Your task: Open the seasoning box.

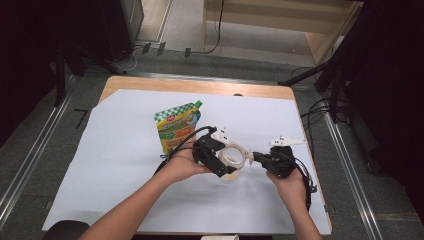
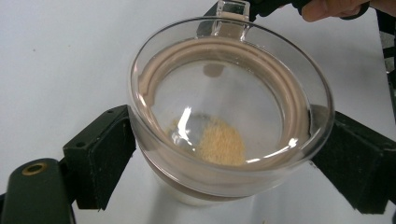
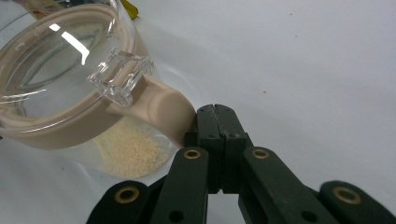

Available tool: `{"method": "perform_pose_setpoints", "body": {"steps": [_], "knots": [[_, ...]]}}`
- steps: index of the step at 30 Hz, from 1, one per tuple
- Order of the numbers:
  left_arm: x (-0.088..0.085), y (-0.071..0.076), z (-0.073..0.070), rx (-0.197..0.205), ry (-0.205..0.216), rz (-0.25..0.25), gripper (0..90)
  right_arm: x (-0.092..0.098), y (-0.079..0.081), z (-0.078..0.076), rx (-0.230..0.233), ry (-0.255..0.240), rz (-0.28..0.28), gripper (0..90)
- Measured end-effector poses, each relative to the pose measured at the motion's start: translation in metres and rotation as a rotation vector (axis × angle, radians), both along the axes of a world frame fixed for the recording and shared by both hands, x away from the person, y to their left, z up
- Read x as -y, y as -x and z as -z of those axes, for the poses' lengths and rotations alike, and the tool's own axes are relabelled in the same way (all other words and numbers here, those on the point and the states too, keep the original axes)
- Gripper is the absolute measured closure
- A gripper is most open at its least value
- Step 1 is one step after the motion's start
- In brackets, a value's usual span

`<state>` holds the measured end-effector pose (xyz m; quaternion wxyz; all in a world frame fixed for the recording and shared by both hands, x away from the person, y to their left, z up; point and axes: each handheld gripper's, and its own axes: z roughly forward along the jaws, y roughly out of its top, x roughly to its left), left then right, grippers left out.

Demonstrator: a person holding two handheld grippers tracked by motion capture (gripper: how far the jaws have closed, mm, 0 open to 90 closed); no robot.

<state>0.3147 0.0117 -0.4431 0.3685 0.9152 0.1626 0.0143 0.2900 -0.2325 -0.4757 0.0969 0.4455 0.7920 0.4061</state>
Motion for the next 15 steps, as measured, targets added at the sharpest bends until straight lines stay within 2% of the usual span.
{"method": "perform_pose_setpoints", "body": {"steps": [5, 15], "knots": [[0.0005, -0.0003, -0.0019, -0.008, -0.007, -0.004, 11.4, 0.0001, -0.0001, 0.0001, -0.003, -0.003, 0.002, 90.0], [0.0034, -0.001, -0.0084, 0.001, -0.025, 0.007, 11.4, 0.0002, 0.0, 0.0003, -0.003, -0.004, 0.004, 90.0]]}}
